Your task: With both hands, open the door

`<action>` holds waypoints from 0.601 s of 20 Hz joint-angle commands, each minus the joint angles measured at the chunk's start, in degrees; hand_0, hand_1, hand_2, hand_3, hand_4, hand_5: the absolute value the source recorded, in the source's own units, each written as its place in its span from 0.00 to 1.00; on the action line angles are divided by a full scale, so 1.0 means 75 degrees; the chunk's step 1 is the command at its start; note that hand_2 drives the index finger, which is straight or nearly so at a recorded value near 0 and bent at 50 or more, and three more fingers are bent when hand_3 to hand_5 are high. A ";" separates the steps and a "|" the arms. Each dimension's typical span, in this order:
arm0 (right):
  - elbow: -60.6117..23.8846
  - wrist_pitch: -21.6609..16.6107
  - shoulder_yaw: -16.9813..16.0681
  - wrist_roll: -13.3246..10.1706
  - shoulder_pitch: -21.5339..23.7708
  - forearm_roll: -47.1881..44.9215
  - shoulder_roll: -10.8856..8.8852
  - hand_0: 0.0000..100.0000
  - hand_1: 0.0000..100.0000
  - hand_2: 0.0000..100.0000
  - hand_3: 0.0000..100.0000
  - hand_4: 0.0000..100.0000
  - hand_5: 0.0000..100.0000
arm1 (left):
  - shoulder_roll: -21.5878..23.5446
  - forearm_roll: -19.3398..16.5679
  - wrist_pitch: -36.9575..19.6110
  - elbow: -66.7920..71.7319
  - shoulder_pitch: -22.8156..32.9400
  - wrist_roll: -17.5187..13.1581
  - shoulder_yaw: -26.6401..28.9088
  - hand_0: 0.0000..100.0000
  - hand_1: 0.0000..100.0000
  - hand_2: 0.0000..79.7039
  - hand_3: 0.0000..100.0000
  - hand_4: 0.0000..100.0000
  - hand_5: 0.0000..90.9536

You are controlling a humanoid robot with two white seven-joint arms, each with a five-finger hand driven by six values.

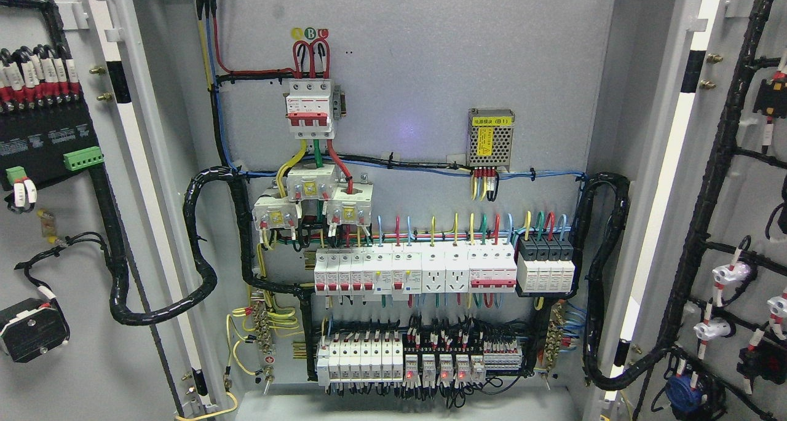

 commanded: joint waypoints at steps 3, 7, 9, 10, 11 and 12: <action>-0.0072 -0.0005 0.1093 -0.0020 -0.0025 0.0056 -0.0338 0.19 0.00 0.00 0.00 0.00 0.00 | 0.0060 0.0063 -0.0019 -0.0302 0.0143 -0.0009 0.0081 0.00 0.00 0.00 0.00 0.00 0.00; -0.0072 -0.0005 0.1526 -0.0020 -0.0002 0.0080 -0.0455 0.19 0.00 0.00 0.00 0.00 0.00 | -0.0022 0.0074 -0.0042 -0.0723 0.0623 -0.0044 -0.0048 0.00 0.00 0.00 0.00 0.00 0.00; -0.0060 0.0006 0.1714 -0.0020 0.0021 0.0115 -0.0455 0.19 0.00 0.00 0.00 0.00 0.00 | -0.0092 0.0063 -0.0066 -0.0923 0.0810 -0.0056 -0.0059 0.00 0.00 0.00 0.00 0.00 0.00; -0.0025 0.0007 0.1842 -0.0020 0.0033 0.0277 -0.0455 0.19 0.00 0.00 0.00 0.00 0.00 | -0.0162 0.0039 -0.0066 -0.0981 0.0893 -0.0056 -0.0071 0.00 0.00 0.00 0.00 0.00 0.00; -0.0013 0.0007 0.1983 -0.0020 0.0033 0.0511 -0.0455 0.19 0.00 0.00 0.00 0.00 0.00 | -0.0244 0.0016 -0.0077 -0.1017 0.0951 -0.0068 -0.0129 0.00 0.00 0.00 0.00 0.00 0.00; -0.0001 0.0007 0.2135 -0.0020 0.0033 0.0745 -0.0455 0.19 0.00 0.00 0.00 0.00 0.00 | -0.0303 -0.0007 -0.0077 -0.1029 0.1010 -0.0068 -0.0234 0.00 0.00 0.00 0.00 0.00 0.00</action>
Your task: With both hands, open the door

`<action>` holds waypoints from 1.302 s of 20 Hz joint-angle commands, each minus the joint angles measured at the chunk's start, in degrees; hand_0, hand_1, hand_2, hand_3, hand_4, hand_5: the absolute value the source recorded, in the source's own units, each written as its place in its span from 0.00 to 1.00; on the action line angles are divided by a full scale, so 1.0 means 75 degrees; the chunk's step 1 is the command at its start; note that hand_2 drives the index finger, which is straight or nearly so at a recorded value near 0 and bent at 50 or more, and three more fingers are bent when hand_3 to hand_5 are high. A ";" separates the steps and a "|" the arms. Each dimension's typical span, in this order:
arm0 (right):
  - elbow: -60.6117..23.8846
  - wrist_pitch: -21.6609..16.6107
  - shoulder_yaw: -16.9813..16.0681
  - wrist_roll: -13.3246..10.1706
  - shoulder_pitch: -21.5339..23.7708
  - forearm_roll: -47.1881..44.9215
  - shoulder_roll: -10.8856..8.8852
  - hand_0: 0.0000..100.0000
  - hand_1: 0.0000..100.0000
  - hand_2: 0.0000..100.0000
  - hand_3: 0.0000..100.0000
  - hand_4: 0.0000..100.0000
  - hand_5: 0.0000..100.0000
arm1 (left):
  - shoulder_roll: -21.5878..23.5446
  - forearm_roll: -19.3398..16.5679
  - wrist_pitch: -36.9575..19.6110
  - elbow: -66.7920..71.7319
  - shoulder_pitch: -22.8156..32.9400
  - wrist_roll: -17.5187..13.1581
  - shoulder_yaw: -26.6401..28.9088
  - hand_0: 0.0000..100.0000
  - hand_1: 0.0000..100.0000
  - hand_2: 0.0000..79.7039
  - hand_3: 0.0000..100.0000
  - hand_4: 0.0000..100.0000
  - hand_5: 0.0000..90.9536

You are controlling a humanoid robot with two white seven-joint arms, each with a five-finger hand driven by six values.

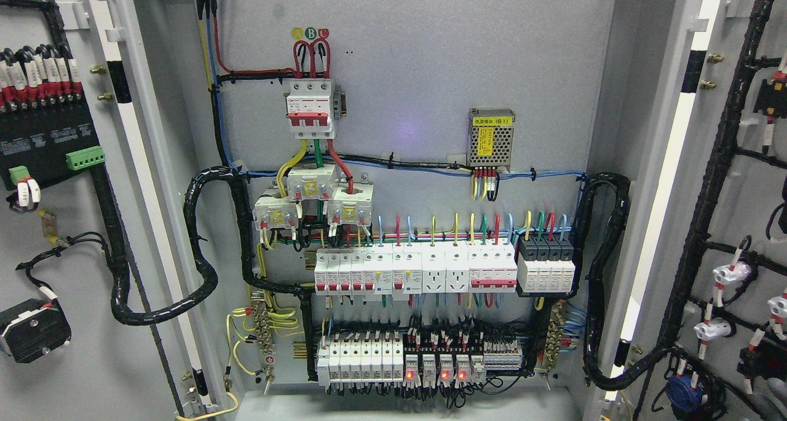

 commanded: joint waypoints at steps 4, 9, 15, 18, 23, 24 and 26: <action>0.0161 0.0030 0.1570 -0.0004 0.0026 0.0934 -0.0083 0.19 0.00 0.00 0.00 0.00 0.00 | -0.0492 -0.0145 -0.0057 -0.0569 0.0472 -0.0126 -0.0668 0.00 0.00 0.00 0.00 0.00 0.00; 0.0477 0.0042 0.2157 -0.0015 0.0037 0.1461 -0.0059 0.19 0.00 0.00 0.00 0.00 0.00 | -0.0809 -0.0555 -0.0069 -0.0534 0.0671 -0.0220 -0.1195 0.00 0.00 0.00 0.00 0.00 0.00; 0.1308 0.0018 0.2918 -0.0015 0.0237 0.1884 -0.0024 0.19 0.00 0.00 0.00 0.00 0.00 | -0.1254 -0.1164 -0.0081 -0.0499 0.0871 -0.0232 -0.1640 0.00 0.00 0.00 0.00 0.00 0.00; 0.2092 0.0018 0.3328 -0.0015 0.0237 0.1931 -0.0012 0.19 0.00 0.00 0.00 0.00 0.00 | -0.1477 -0.1550 -0.0092 -0.0196 0.0941 -0.0232 -0.2073 0.00 0.00 0.00 0.00 0.00 0.00; 0.3603 0.0006 0.3844 -0.0015 0.0190 0.2611 0.0058 0.19 0.00 0.00 0.00 0.00 0.00 | -0.1934 -0.1832 -0.0081 0.0858 0.1000 -0.0232 -0.2776 0.00 0.00 0.00 0.00 0.00 0.00; 0.3966 0.0006 0.3938 -0.0015 0.0178 0.2634 0.0162 0.19 0.00 0.00 0.00 0.00 0.00 | -0.2051 -0.1844 -0.0069 0.1174 0.1000 -0.0232 -0.2952 0.00 0.00 0.00 0.00 0.00 0.00; 0.4657 0.0006 0.3986 -0.0015 0.0097 0.2646 0.0315 0.19 0.00 0.00 0.00 0.00 0.00 | -0.2238 -0.1903 -0.0069 0.1888 0.1000 -0.0232 -0.3164 0.00 0.00 0.00 0.00 0.00 0.00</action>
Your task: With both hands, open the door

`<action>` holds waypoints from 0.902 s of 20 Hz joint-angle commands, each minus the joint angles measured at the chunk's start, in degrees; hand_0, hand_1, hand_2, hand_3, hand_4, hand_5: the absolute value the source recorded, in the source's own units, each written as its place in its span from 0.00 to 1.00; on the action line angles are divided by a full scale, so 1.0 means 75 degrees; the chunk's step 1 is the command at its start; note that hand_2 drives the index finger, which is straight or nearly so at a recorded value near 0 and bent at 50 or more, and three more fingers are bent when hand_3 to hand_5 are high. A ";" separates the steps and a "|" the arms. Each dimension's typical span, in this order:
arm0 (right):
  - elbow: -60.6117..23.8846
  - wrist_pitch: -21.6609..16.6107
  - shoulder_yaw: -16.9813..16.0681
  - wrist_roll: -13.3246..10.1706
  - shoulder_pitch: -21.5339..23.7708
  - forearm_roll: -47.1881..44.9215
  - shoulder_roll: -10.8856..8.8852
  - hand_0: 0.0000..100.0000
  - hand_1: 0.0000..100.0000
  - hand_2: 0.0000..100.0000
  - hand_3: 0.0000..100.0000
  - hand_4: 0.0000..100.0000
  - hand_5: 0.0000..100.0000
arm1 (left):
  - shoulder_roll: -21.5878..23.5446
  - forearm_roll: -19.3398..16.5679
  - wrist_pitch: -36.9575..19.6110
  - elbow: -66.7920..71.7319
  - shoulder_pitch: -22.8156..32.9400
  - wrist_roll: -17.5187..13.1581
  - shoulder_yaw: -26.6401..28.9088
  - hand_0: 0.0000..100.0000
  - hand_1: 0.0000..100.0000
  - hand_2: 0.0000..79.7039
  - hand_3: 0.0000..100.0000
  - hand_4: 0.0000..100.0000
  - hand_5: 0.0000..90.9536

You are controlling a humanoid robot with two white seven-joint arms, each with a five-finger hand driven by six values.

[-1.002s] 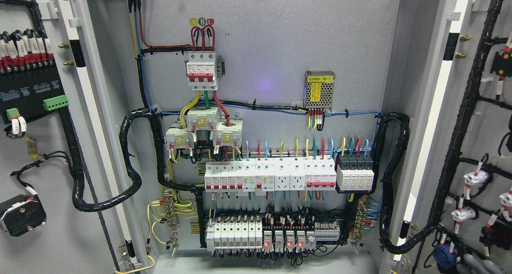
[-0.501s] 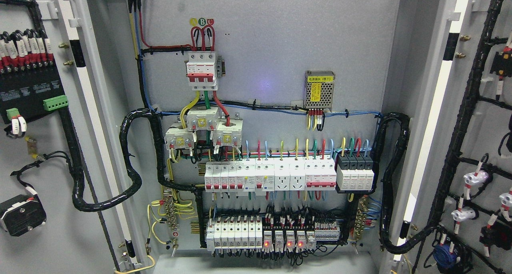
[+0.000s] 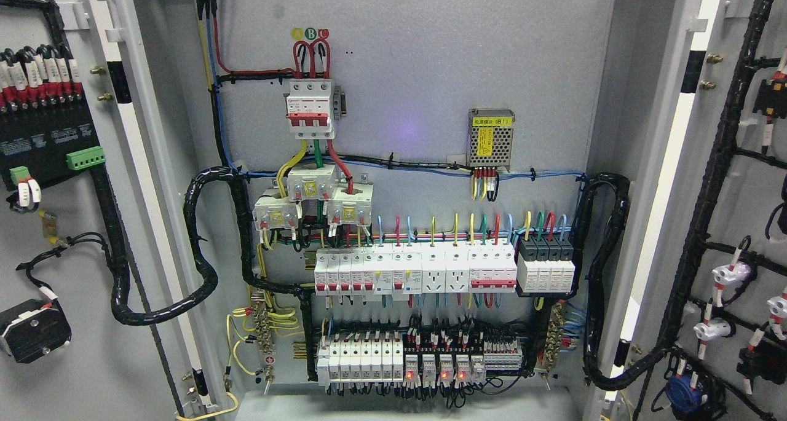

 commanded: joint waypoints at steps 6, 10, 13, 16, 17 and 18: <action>0.4526 0.0001 0.1142 0.0002 -0.0285 0.0362 0.0841 0.19 0.00 0.00 0.00 0.00 0.00 | -0.1432 -0.0249 0.0130 0.3692 -0.0094 -0.0163 -0.1306 0.00 0.00 0.00 0.00 0.00 0.00; 0.5873 0.0036 0.1166 0.0002 -0.0402 0.0373 0.1134 0.19 0.00 0.00 0.00 0.00 0.00 | -0.1597 -0.0249 0.0130 0.5111 -0.0446 -0.0164 -0.1576 0.00 0.00 0.00 0.00 0.00 0.00; 0.7057 0.0059 0.1143 -0.0068 -0.0717 0.0922 0.1415 0.19 0.00 0.00 0.00 0.00 0.00 | -0.1655 -0.0248 0.0130 0.5873 -0.0552 -0.0164 -0.1600 0.00 0.00 0.00 0.00 0.00 0.00; 0.8381 0.0071 0.1073 -0.0080 -0.0987 0.1602 0.1661 0.19 0.00 0.00 0.00 0.00 0.00 | -0.1667 -0.0237 0.0282 0.7020 -0.0867 -0.0164 -0.1891 0.00 0.00 0.00 0.00 0.00 0.00; 0.8884 0.0071 0.1061 -0.0092 -0.1057 0.1789 0.1825 0.19 0.00 0.00 0.00 0.00 0.00 | -0.1667 -0.0248 0.0457 0.7512 -0.0973 -0.0164 -0.1997 0.00 0.00 0.00 0.00 0.00 0.00; 0.9249 0.0071 0.1061 -0.0103 -0.1151 0.1896 0.1873 0.19 0.00 0.00 0.00 0.00 0.00 | -0.1667 -0.0248 0.0551 0.7865 -0.1078 -0.0175 -0.2021 0.00 0.00 0.00 0.00 0.00 0.00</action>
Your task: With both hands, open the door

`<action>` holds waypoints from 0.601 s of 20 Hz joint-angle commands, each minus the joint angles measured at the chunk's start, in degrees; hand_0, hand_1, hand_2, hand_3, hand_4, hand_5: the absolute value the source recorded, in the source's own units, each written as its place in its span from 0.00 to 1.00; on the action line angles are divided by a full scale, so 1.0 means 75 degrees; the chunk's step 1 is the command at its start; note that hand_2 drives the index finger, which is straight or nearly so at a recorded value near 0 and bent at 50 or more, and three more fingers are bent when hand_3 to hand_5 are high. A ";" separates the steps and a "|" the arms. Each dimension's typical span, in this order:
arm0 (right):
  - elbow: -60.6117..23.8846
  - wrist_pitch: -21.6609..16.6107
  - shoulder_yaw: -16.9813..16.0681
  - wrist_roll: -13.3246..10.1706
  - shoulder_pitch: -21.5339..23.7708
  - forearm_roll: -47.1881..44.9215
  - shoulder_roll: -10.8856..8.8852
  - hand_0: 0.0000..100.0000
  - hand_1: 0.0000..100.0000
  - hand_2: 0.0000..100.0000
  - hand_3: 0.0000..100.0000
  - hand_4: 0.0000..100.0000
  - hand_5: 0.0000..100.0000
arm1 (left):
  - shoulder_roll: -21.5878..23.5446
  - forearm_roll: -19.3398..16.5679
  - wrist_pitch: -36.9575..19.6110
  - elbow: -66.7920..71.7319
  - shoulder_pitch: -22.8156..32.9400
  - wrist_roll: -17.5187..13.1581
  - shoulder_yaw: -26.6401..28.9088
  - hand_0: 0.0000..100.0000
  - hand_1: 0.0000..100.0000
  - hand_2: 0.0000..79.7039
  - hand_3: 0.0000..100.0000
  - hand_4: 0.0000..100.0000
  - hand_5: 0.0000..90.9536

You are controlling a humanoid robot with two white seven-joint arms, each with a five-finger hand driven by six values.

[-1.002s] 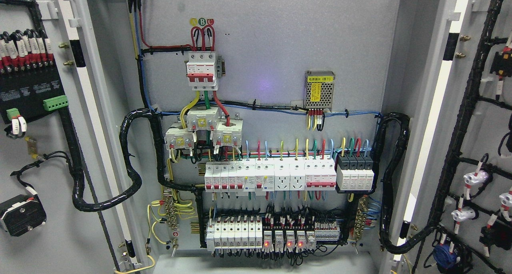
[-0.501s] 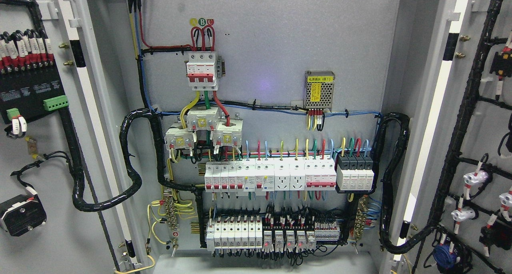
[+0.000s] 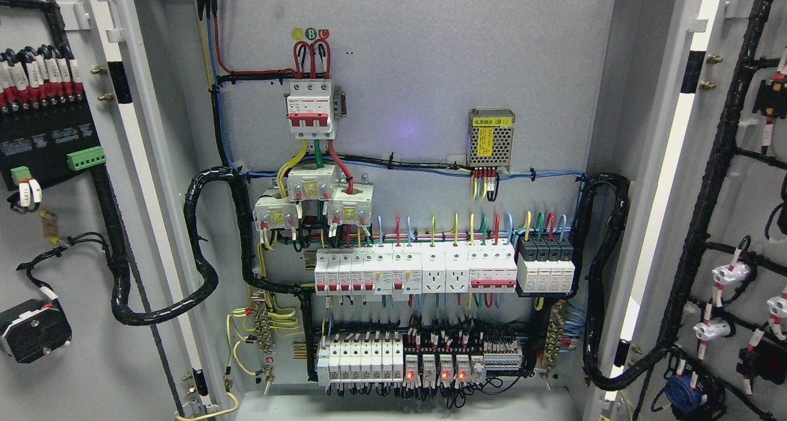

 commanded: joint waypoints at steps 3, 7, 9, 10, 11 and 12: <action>0.5066 0.0064 0.0169 -0.0495 -0.0740 0.1034 0.1056 0.19 0.00 0.00 0.00 0.00 0.00 | -0.0486 -0.0009 0.0383 0.4409 -0.0753 -0.0062 -0.0746 0.00 0.00 0.00 0.00 0.00 0.00; 0.6075 0.0099 0.0169 -0.1116 -0.0998 0.1070 0.1314 0.19 0.00 0.00 0.00 0.00 0.00 | -0.0544 -0.0021 0.0524 0.5850 -0.1257 -0.0121 -0.0746 0.00 0.00 0.00 0.00 0.00 0.00; 0.6462 0.0146 0.0215 -0.1397 -0.1174 0.1139 0.1408 0.19 0.00 0.00 0.00 0.00 0.00 | -0.0684 -0.0032 0.0536 0.6588 -0.1538 -0.0121 -0.0781 0.00 0.00 0.00 0.00 0.00 0.00; 0.6615 0.0239 0.0227 -0.1573 -0.1221 0.1267 0.1443 0.19 0.00 0.00 0.00 0.00 0.00 | -0.0743 -0.0033 0.0536 0.6975 -0.1748 -0.0121 -0.0781 0.00 0.00 0.00 0.00 0.00 0.00; 0.6709 0.0380 0.0227 -0.1749 -0.1256 0.1431 0.1455 0.19 0.00 0.00 0.00 0.00 0.00 | -0.0790 -0.0044 0.0536 0.7362 -0.1924 -0.0121 -0.0781 0.00 0.00 0.00 0.00 0.00 0.00; 0.6803 0.0567 0.0227 -0.1925 -0.1303 0.1630 0.1456 0.19 0.00 0.00 0.00 0.00 0.00 | -0.0848 -0.0044 0.0536 0.7655 -0.2089 -0.0121 -0.0781 0.00 0.00 0.00 0.00 0.00 0.00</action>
